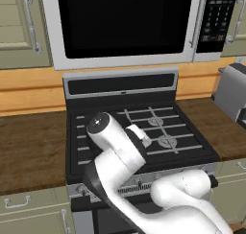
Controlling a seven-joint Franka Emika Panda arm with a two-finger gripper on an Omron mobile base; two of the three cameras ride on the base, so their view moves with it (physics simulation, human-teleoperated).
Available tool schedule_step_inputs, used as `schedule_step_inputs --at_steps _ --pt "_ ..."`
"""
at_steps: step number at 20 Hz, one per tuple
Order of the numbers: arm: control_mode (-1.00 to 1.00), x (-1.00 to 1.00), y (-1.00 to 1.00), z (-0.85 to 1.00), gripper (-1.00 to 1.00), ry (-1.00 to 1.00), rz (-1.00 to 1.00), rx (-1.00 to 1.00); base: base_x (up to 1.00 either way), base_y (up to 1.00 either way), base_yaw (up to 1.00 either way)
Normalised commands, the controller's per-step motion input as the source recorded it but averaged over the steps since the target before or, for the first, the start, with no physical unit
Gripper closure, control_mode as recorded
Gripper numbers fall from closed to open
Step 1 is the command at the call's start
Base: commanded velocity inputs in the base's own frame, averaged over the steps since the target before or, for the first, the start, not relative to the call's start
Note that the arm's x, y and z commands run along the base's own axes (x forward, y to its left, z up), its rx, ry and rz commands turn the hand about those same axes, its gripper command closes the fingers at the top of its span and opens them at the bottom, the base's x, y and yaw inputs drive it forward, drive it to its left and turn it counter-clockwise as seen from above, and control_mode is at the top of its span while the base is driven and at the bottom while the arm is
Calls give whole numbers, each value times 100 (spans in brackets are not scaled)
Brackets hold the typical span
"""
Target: Turn off the rear left burner of the stove.
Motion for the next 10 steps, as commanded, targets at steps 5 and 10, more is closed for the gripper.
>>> schedule_step_inputs --at_steps 5,10 --pt "-100 -27 94 -99 -100 -15 0 -20 0 0 0" --pt "-100 -4 53 -78 -100 -22 0 -14 0 0 0"
